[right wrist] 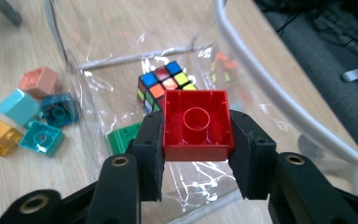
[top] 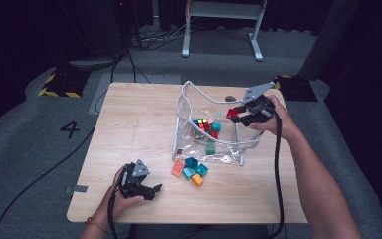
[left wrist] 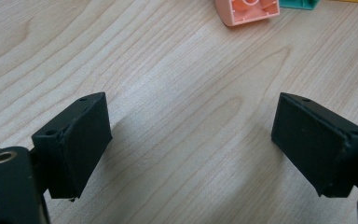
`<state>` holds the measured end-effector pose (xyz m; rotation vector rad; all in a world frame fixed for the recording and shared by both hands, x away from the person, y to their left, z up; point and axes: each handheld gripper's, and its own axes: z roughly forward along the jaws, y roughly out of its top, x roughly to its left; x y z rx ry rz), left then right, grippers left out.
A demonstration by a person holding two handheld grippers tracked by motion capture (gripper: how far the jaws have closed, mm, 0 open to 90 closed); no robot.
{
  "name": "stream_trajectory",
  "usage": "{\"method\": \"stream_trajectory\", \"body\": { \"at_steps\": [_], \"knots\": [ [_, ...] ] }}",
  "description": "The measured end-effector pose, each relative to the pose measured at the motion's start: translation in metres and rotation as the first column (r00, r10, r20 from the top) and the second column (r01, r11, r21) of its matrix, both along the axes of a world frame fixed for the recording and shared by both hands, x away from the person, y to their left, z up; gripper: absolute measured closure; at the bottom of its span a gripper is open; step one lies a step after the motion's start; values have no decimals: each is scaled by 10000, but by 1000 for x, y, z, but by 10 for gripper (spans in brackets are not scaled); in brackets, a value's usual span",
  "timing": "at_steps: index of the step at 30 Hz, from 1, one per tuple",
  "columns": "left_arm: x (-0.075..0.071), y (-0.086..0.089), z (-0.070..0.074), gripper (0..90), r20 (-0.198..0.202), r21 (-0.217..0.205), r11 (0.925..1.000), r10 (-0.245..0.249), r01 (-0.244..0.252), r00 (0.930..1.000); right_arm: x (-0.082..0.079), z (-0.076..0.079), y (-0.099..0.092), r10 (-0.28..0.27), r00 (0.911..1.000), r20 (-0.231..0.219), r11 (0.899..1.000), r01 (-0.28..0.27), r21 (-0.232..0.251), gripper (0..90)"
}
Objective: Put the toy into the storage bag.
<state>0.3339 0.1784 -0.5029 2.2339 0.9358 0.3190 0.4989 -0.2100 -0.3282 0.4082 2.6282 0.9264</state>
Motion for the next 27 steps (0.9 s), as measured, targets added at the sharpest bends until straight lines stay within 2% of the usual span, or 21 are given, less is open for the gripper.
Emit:
{"method": "stream_trajectory", "body": {
  "at_steps": [4,6,10,12,14,16,19,22,25,27],
  "knots": [
    [0,0,0,120,-3,25,10000,-21,21,10000,8,-8,15,192,9994,-278,9967,-214,-782,591],
    [0,0,0,120,-1,25,10000,-22,22,10000,11,-13,21,109,9990,-425,9935,-157,-1129,591],
    [0,0,0,119,-4,27,10000,-21,21,10000,17,-21,27,-15,9980,-635,9769,-121,-2131,590],
    [0,0,0,120,35,59,10000,22,-23,10000,16,-22,26,-229,9951,-965,9753,10,-2210,590],
    [0,0,0,120,38,62,10000,26,-26,10000,16,-22,22,-501,9950,-863,9667,266,-2544,590],
    [0,0,0,120,35,56,10000,29,-29,10000,16,-22,14,-686,9931,-956,9659,421,-2554,591],
    [0,0,0,120,36,54,10000,32,-32,10000,16,-21,-2,-1113,9896,-916,9571,820,-2779,590],
    [0,0,0,120,-3,25,10000,-25,25,10000,13,-18,-14,-1178,9884,-959,9598,886,-2664,585],
    [0,0,0,119,0,29,10000,-18,18,10000,10,-14,-23,-1223,9883,-913,9676,983,-2327,555],
    [0,0,0,119,34,50,10000,33,-33,10000,7,-13,-27,-1084,9907,-818,9765,907,-1955,508]
  ]
}}
